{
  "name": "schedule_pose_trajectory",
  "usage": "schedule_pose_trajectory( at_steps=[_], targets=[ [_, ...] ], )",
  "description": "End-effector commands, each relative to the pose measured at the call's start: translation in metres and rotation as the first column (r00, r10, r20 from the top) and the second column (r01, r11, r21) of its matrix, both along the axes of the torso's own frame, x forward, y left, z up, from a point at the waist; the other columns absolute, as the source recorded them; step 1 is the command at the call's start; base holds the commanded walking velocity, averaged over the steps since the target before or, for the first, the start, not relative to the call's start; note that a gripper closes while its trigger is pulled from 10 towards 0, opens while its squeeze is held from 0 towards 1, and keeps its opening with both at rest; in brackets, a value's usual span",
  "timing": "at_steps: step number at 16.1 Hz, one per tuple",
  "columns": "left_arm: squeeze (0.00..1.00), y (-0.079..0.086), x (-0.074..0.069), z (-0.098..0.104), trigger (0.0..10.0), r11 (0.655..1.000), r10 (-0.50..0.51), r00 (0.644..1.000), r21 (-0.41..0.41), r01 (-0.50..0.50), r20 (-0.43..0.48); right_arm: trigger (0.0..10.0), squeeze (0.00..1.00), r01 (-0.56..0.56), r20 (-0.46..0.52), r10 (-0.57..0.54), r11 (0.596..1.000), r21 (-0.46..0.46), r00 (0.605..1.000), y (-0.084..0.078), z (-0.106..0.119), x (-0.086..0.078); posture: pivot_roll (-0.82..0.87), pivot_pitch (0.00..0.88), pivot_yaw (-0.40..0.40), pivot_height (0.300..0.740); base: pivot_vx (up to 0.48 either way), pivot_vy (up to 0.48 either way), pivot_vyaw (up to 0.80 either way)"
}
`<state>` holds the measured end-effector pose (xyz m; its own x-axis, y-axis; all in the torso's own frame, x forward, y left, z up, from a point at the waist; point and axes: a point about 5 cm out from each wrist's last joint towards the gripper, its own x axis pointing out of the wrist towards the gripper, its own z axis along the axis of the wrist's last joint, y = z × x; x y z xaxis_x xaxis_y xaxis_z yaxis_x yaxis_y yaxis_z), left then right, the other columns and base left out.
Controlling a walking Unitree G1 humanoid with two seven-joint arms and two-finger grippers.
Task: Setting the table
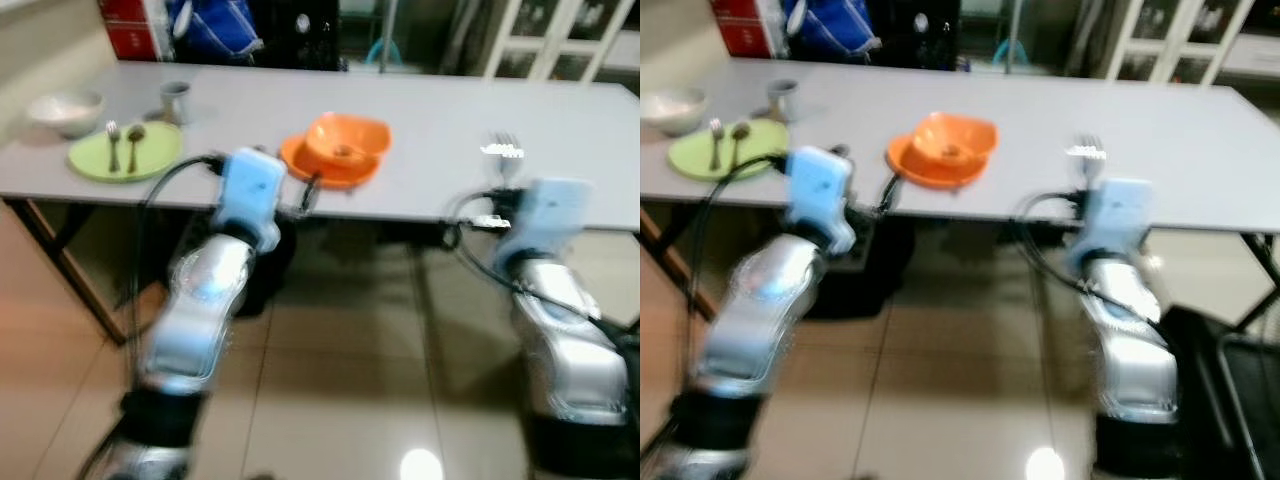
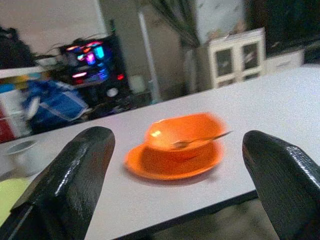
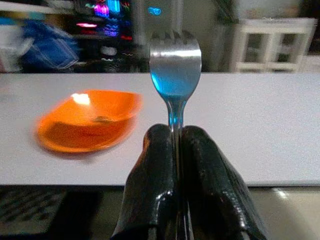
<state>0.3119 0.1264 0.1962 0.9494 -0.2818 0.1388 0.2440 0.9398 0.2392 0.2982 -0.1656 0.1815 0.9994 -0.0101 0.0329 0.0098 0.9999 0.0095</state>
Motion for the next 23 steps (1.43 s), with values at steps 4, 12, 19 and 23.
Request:
schedule_pose_trajectory(
  at_steps=[4,12,19,23],
  targets=[
    [0.0,-0.014,-0.0048,0.0014,10.0,0.998,-0.058,0.998,0.006,0.058,0.004,10.0,0.0,0.042,0.004,-0.042,0.999,-0.001,0.999,-0.0128,-0.0011,-0.0016,-0.05,0.0,-0.021,0.74,0.428,0.0,0.0],
    [0.0,-0.0134,-0.0076,0.0023,10.0,0.997,-0.079,0.997,0.022,0.079,0.0,10.0,0.0,0.026,0.002,-0.026,0.999,-0.023,1.0,-0.0078,-0.0011,0.0003,-0.06,0.0,-0.001,0.74,0.429,0.0,0.0],
    [0.0,-0.0154,-0.0076,0.0009,10.0,0.995,-0.098,0.995,0.034,0.098,-0.011,10.0,0.0,0.056,-0.002,-0.056,0.998,-0.015,0.998,-0.012,-0.0027,0.0005,-0.06,0.0,0.009,0.74,0.428,0.0,0.0],
    [0.0,-0.016,-0.0069,0.0005,10.0,0.994,-0.103,0.995,0.035,0.104,-0.015,10.0,0.0,0.051,-0.006,-0.051,0.999,-0.013,0.999,-0.0119,-0.0022,0.0014,-0.07,0.0,0.007,0.74,0.423,0.0,0.0]
  ],
)
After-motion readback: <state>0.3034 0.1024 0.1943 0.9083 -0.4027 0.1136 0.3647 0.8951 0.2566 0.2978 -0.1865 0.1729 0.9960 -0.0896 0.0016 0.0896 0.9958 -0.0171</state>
